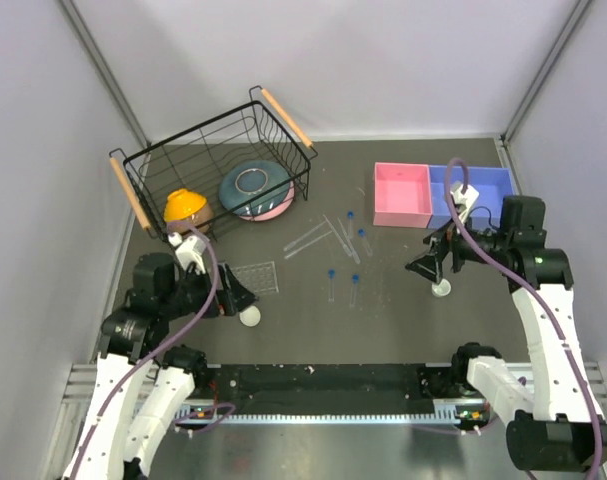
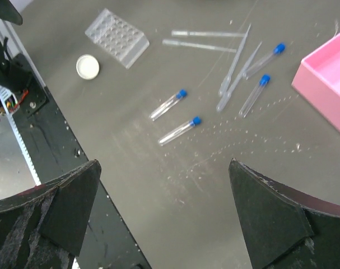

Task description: Organize the chemistry lab equipment

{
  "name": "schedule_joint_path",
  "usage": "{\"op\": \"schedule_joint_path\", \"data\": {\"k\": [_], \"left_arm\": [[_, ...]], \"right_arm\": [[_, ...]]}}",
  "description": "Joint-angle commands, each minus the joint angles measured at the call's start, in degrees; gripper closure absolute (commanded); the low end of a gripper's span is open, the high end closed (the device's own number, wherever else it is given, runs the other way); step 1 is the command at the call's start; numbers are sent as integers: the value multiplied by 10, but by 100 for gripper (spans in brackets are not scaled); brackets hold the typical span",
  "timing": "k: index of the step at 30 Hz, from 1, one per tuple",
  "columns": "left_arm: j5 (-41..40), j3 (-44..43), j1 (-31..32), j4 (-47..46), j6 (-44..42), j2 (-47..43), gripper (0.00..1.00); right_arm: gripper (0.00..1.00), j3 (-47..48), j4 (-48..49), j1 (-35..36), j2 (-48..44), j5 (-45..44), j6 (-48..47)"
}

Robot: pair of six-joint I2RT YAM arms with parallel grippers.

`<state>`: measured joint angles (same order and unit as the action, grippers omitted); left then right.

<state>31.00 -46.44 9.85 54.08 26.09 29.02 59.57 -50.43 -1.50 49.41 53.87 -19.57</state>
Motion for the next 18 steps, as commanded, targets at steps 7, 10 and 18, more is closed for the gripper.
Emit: {"op": "schedule_joint_path", "data": {"k": [7, 10, 18], "left_arm": [[-263, 28, 319, -81, 129, 135, 2], [-301, -21, 394, -108, 143, 234, 2], [-275, -124, 424, -208, 110, 458, 1]], "right_arm": [[1, -59, 32, 7, 18, 7, -57], [1, -73, 46, 7, 9, 4, -60], [1, -118, 96, 2, -20, 0, -35]]}}
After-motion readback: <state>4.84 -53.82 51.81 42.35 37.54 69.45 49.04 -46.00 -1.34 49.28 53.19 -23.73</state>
